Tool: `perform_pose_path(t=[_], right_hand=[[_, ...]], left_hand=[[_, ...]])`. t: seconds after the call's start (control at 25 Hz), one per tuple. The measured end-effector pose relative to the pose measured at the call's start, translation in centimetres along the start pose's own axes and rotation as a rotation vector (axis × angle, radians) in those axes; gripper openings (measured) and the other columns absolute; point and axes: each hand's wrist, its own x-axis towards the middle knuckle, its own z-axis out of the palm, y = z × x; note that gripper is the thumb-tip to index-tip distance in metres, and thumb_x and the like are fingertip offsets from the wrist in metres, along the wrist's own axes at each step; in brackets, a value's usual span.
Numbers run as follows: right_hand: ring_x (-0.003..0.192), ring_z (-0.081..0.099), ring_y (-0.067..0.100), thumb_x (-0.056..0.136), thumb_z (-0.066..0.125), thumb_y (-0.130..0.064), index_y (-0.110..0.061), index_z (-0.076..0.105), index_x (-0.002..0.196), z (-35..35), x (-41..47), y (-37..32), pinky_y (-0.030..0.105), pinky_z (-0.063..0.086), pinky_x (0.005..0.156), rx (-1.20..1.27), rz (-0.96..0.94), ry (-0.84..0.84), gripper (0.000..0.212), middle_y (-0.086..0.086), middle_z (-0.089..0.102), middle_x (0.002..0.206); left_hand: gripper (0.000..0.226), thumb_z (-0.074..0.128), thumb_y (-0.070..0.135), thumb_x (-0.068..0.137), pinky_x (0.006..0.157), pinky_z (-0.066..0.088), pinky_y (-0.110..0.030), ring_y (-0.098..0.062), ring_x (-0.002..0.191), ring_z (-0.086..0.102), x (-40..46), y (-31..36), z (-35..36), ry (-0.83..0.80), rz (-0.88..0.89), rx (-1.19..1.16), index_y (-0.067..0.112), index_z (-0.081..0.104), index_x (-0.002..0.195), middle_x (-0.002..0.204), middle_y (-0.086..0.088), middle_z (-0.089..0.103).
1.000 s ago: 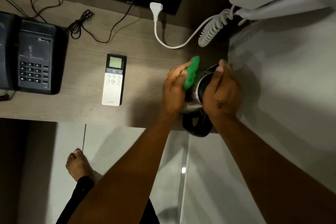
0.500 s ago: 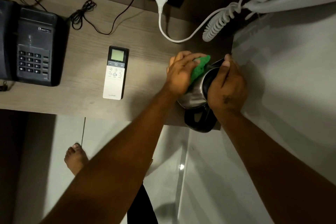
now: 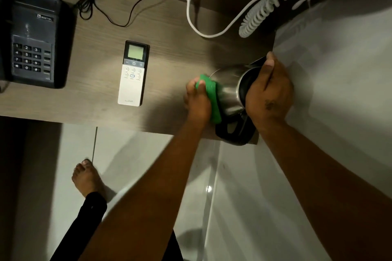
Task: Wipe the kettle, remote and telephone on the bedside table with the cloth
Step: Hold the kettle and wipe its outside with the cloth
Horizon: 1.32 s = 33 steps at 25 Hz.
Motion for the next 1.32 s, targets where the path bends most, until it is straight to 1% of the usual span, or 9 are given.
perform_pose_path(t=[0.08,0.2,0.36,0.48,0.6,0.76,1.0,1.2,1.32], right_hand=[[0.121,0.054,0.018,0.101,0.031,-0.028,-0.01,0.054,0.129,0.0,0.0,0.0,0.013,0.031,0.093,-0.003,0.003,0.006,0.04,0.009,0.06,0.13],[0.121,0.054,0.019,0.101,0.032,-0.028,-0.01,0.055,0.128,0.1,0.1,-0.1,0.011,0.029,0.093,0.001,-0.003,0.017,0.04,0.009,0.061,0.129],[0.118,0.056,0.021,0.101,0.033,-0.026,-0.008,0.057,0.125,0.2,0.2,-0.1,0.013,0.031,0.093,-0.017,-0.03,0.047,0.039,0.011,0.063,0.127],[0.118,0.057,0.021,0.101,0.033,-0.026,-0.008,0.057,0.126,0.2,0.2,0.0,0.011,0.031,0.091,-0.02,-0.036,0.044,0.039,0.011,0.063,0.127],[0.118,0.056,0.02,0.101,0.031,-0.029,-0.01,0.055,0.127,0.2,0.1,0.1,0.013,0.032,0.091,-0.009,-0.029,0.026,0.04,0.009,0.062,0.128],[0.117,0.057,0.019,0.101,0.032,-0.028,-0.01,0.056,0.126,0.1,0.2,0.1,0.014,0.033,0.092,-0.012,-0.029,0.029,0.039,0.009,0.063,0.127],[0.114,0.059,0.02,0.1,0.033,-0.029,-0.009,0.058,0.124,0.2,0.2,0.1,0.018,0.037,0.092,-0.011,-0.044,0.057,0.04,0.01,0.065,0.124],[0.116,0.058,0.02,0.1,0.033,-0.029,-0.009,0.058,0.124,0.1,0.4,0.2,0.016,0.034,0.093,-0.002,-0.035,0.061,0.04,0.01,0.064,0.125],[0.117,0.057,0.02,0.1,0.033,-0.03,-0.01,0.058,0.124,0.2,0.3,0.2,0.016,0.033,0.093,0.022,-0.022,0.059,0.04,0.01,0.064,0.125]], left_hand=[[0.044,0.048,0.037,0.098,0.117,0.038,-0.049,-0.041,0.135,0.05,2.7,2.8,0.2,-0.09,0.023,0.12,0.014,0.058,0.134,0.142,-0.021,0.056],[0.049,0.044,0.039,0.092,0.121,0.032,-0.045,-0.031,0.139,0.047,2.7,5.9,0.9,-0.253,0.219,0.343,0.021,0.062,0.134,0.145,-0.009,0.058],[0.031,0.04,0.051,0.097,0.111,0.029,-0.024,-0.013,0.129,0.039,-4.2,2.3,0.2,-0.143,0.504,0.163,0.059,0.052,0.125,0.133,0.01,0.049],[0.033,0.042,0.038,0.106,0.115,0.04,-0.045,-0.025,0.141,0.042,-7.4,-3.0,-0.5,-0.114,0.229,-0.097,0.041,0.043,0.139,0.154,-0.003,0.036],[0.036,0.043,0.029,0.106,0.107,0.05,-0.051,-0.031,0.128,0.057,-5.0,-3.8,-0.3,-0.081,-0.053,-0.354,0.024,0.046,0.142,0.145,-0.014,0.052],[0.033,0.047,0.021,0.1,0.107,0.049,-0.056,-0.038,0.119,0.062,-0.9,-0.8,0.4,0.033,-0.141,-0.296,0.012,0.058,0.13,0.134,-0.027,0.06],[0.041,0.04,0.02,0.101,0.119,0.036,-0.04,-0.03,0.138,0.051,3.5,6.7,1.2,-0.314,0.168,0.311,0.012,0.062,0.135,0.145,-0.012,0.059],[0.045,0.037,0.036,0.1,0.123,0.031,-0.043,-0.026,0.14,0.048,-2.0,4.2,0.6,-0.253,0.448,0.205,0.024,0.062,0.136,0.145,-0.006,0.059],[0.051,0.029,0.059,0.101,0.127,0.016,-0.043,-0.015,0.157,0.018,-7.3,-0.7,-0.8,-0.216,0.487,0.068,0.048,0.036,0.151,0.166,0.01,0.029]])
